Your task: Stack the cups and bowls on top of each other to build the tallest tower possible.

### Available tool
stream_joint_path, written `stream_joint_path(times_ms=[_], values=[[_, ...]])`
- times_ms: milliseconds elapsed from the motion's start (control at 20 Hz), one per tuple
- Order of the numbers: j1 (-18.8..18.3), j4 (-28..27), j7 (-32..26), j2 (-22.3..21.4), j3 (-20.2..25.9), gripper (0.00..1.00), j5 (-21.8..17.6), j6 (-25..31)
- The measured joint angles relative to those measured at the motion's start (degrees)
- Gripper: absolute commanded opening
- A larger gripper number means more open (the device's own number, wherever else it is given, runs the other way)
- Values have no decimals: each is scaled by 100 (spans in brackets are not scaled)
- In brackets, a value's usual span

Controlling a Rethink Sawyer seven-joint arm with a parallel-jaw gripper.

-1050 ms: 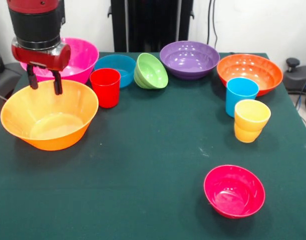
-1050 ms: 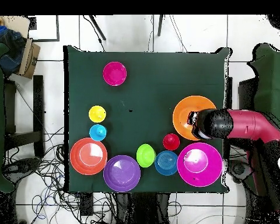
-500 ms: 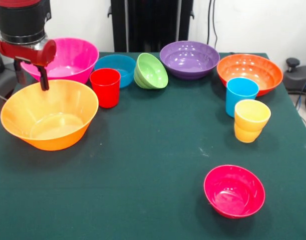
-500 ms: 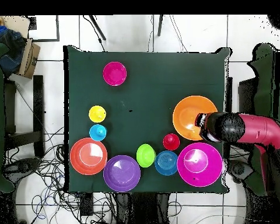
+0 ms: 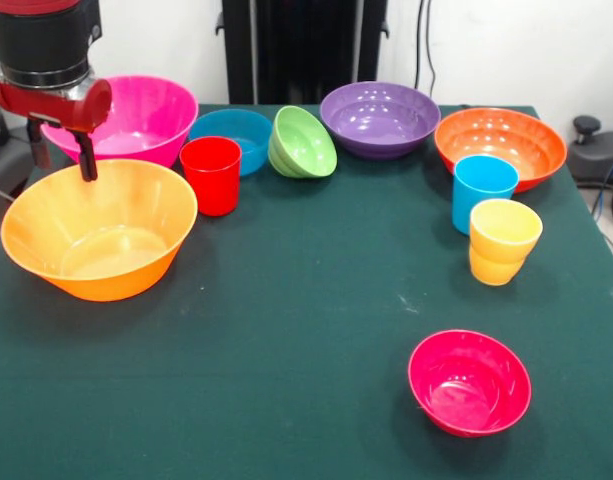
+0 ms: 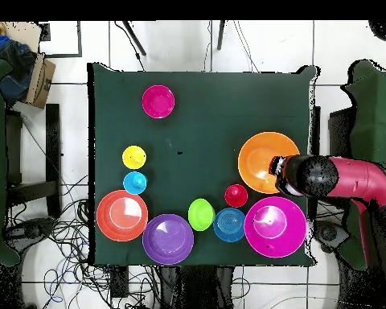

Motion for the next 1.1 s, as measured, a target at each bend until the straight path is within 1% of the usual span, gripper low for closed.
stream_joint_path(times_ms=[650,1100], values=[[-25,13,0,22,45,100,-2,-1],[-156,28,0,44,147,100,-4,0]])
